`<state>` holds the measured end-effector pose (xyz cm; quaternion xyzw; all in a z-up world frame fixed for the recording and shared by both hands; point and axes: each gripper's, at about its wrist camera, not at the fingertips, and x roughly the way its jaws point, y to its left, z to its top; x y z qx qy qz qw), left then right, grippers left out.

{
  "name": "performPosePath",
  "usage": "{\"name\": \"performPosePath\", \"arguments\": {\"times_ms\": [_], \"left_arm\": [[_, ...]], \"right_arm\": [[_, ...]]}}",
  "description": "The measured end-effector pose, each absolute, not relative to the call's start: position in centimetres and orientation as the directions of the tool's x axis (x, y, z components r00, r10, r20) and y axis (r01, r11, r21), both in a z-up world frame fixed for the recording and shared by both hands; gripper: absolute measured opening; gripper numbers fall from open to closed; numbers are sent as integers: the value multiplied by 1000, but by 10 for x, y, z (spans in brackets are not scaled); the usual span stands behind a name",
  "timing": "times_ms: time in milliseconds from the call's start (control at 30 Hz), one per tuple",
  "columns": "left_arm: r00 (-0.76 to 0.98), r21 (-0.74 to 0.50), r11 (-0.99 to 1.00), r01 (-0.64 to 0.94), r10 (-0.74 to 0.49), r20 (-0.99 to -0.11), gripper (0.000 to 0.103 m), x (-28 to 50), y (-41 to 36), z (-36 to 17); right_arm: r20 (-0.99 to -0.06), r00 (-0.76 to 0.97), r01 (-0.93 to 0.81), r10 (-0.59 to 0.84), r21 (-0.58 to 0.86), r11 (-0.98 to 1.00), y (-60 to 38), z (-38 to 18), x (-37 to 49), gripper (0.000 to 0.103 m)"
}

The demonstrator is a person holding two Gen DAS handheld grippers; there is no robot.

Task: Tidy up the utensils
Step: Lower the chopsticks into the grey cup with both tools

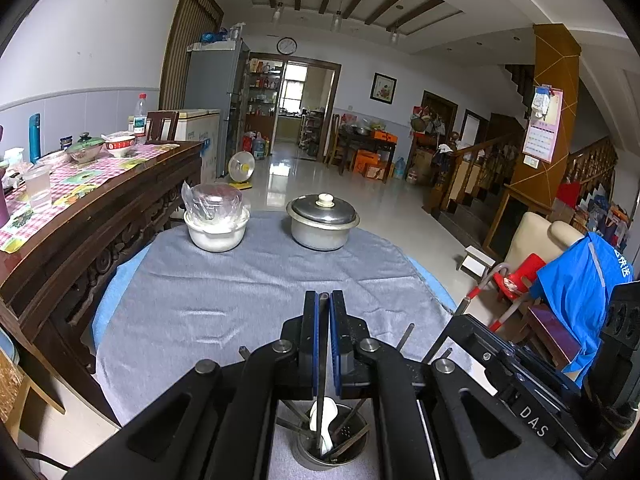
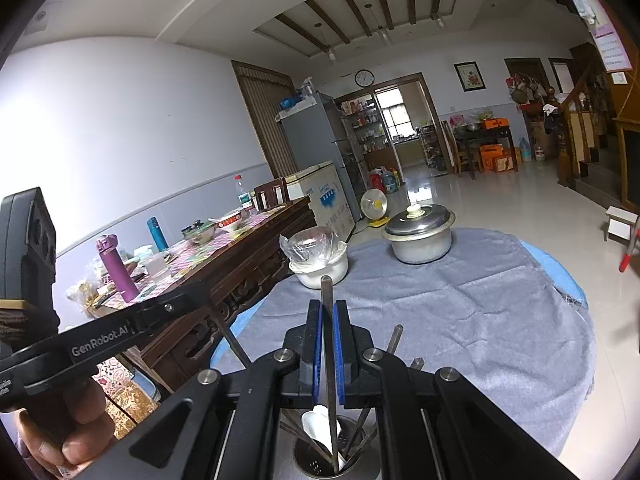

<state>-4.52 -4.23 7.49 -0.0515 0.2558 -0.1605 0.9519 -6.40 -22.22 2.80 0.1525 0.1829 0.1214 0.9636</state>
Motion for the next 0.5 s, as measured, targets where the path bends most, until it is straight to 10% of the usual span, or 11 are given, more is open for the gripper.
{"name": "performPosePath", "arguments": {"times_ms": [500], "left_arm": [[801, -194, 938, 287, -346, -489, 5, -37, -42, 63]], "right_arm": [[-326, 899, -177, 293, 343, 923, -219, 24, -62, 6]]}}
